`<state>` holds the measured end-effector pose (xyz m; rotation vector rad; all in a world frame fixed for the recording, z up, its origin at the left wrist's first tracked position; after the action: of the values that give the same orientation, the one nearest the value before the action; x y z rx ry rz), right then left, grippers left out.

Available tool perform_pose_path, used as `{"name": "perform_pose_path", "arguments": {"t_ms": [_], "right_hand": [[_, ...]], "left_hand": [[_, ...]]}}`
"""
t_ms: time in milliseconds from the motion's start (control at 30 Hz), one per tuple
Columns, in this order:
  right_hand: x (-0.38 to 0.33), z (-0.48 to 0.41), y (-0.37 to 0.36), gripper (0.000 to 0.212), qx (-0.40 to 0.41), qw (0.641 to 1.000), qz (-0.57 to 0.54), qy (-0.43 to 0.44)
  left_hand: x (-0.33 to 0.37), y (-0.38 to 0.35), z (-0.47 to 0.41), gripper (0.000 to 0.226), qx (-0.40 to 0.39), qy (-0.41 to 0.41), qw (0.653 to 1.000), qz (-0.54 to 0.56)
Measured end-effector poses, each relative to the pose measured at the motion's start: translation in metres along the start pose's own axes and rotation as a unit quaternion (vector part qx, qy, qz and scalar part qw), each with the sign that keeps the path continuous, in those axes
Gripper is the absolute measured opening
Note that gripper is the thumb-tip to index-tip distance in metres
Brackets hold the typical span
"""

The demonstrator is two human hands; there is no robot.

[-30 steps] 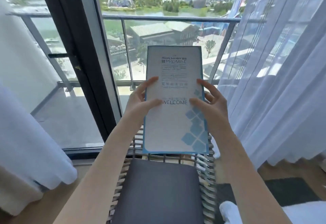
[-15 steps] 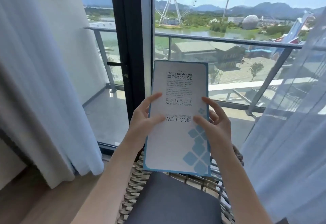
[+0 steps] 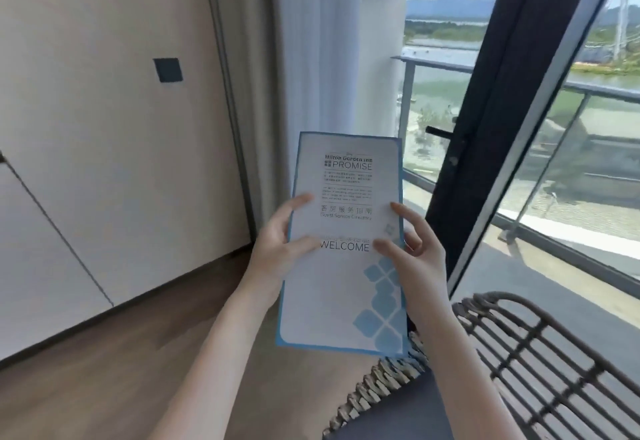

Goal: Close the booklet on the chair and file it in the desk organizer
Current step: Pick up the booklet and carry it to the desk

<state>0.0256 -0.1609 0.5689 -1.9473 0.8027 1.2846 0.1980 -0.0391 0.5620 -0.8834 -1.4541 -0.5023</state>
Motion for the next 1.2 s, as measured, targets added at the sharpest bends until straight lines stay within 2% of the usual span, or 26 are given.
{"name": "perform_pose_path", "arguments": {"t_ms": [333,700,967,1067,1200], "right_hand": [[0.080,-0.018,-0.234,0.055,-0.157,0.985,-0.041,-0.059],[0.144,-0.001,-0.479,0.056,-0.345,0.932,-0.054,-0.092],[0.211,0.013,-0.637,0.055,-0.470,0.868,-0.060,-0.145],[0.230,0.016,-0.713,0.054,-0.518,0.838,-0.075,-0.156],[0.237,0.027,-0.818,0.053,-0.597,0.780,-0.105,-0.154]], "left_hand": [[0.031,0.229,0.027,0.062,0.188,-0.018,0.981,-0.036],[0.062,0.443,0.094,0.061,0.374,-0.041,0.925,-0.051],[0.050,0.567,0.126,0.063,0.525,-0.032,0.850,-0.034],[0.061,0.617,0.131,0.063,0.580,-0.048,0.812,-0.038],[0.086,0.679,0.145,0.061,0.661,-0.075,0.746,-0.022]]}}
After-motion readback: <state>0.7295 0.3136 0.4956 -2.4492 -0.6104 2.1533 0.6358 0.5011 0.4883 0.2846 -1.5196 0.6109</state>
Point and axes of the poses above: each hand's wrist, its own z-axis away from the middle knuckle, its own y-axis out of the back of the hand, x = y × z, the point moved 6 cm from there along -z, towards the middle knuckle, and after that the axes turned 6 degrees about y, right-handed, at the moved point
